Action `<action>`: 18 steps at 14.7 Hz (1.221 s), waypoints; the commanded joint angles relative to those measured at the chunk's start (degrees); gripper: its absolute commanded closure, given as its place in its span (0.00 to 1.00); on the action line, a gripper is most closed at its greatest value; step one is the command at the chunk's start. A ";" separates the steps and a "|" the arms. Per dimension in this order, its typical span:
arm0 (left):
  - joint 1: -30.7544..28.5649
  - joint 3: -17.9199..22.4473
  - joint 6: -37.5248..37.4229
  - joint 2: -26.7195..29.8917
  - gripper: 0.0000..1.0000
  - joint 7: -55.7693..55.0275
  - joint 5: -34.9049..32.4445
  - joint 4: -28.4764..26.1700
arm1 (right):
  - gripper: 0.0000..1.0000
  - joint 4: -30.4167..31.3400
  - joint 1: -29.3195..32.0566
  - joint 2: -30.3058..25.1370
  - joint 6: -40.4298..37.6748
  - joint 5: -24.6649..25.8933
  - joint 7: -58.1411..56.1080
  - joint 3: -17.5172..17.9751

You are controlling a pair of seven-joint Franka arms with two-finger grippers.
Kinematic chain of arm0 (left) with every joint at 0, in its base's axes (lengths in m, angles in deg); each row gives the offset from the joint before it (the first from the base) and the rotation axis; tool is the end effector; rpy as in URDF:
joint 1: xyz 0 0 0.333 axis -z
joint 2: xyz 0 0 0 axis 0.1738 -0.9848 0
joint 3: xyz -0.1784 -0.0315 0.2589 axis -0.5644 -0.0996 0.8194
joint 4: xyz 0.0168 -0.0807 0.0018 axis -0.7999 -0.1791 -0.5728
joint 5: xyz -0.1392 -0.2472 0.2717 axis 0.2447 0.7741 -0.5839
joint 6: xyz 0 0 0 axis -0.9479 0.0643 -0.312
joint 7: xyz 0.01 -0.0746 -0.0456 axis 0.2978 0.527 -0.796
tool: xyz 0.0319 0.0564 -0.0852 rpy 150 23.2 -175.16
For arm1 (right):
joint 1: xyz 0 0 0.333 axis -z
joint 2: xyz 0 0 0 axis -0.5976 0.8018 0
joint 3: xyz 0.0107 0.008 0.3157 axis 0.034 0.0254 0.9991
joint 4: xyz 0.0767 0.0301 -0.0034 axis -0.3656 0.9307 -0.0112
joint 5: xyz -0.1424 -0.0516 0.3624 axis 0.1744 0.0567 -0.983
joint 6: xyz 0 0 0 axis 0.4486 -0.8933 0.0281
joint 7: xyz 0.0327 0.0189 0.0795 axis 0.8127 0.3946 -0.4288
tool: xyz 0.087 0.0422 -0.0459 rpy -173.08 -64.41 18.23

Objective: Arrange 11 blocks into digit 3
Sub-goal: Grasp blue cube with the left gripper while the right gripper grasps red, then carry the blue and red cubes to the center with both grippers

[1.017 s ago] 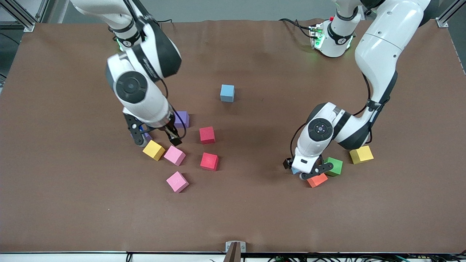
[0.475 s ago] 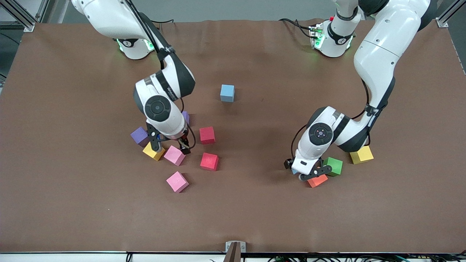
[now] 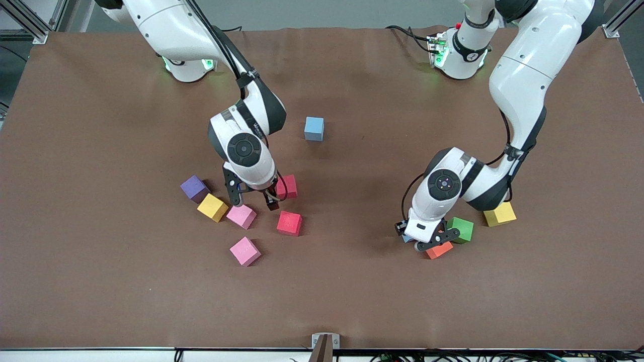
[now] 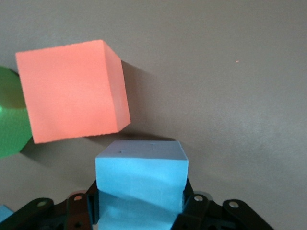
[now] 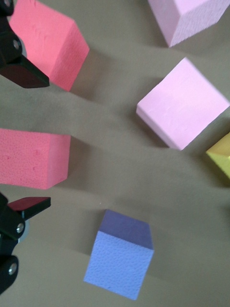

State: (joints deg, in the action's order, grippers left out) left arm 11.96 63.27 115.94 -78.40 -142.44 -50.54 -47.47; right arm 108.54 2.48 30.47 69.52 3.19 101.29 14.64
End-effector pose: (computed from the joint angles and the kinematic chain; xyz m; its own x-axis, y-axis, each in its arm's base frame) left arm 0.6379 -0.2688 0.2084 0.9220 0.3771 0.0876 0.3778 -0.9259 0.0089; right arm 0.5578 0.3732 0.2647 0.2766 -0.9610 0.0020 -0.9573 -0.2754 0.0882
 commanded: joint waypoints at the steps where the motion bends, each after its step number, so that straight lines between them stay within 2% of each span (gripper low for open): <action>1: 0.24 -0.98 -0.72 5.44 0.60 -9.30 -1.35 -4.78 | 0.00 1.12 -1.72 0.84 2.87 -0.52 3.57 -0.42; 4: 0.24 -3.79 -0.72 10.80 0.60 -24.08 -1.35 -11.55 | 0.00 3.93 -2.69 0.94 7.18 -0.52 3.58 -0.42; 8: -0.28 -9.41 -0.72 15.56 0.60 -36.99 -0.47 -19.02 | 0.00 4.37 -4.00 1.73 7.63 -0.52 4.28 -0.42; 12: 0.67 -14.69 -0.72 16.01 0.60 -60.96 -0.47 -21.85 | 0.12 4.99 -4.45 1.90 7.81 -0.52 4.02 -0.42; 14: 4.44 -14.79 -0.72 15.22 0.60 -72.84 -0.38 -21.42 | 0.23 4.99 -4.36 2.17 8.42 -0.52 3.84 -0.42; 15: 5.50 -14.79 -0.72 14.52 0.60 -76.98 -0.55 -21.41 | 0.32 4.99 -4.27 2.25 8.51 -0.52 3.76 -0.42; 16: 6.65 -14.79 -0.72 14.34 0.60 -79.29 -0.47 -21.50 | 0.45 4.99 -4.18 2.34 8.42 -0.52 3.67 -0.42; 18: 8.76 -14.79 -0.72 13.11 0.60 -86.04 -0.38 -21.50 | 0.80 5.95 -3.66 2.26 8.16 -0.52 3.49 -0.42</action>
State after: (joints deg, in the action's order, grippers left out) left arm 19.66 48.49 115.15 -64.51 -222.44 -50.63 -68.69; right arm 112.73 -1.42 32.88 76.92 3.18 104.66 14.41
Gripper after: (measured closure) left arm 0.388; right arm 0.357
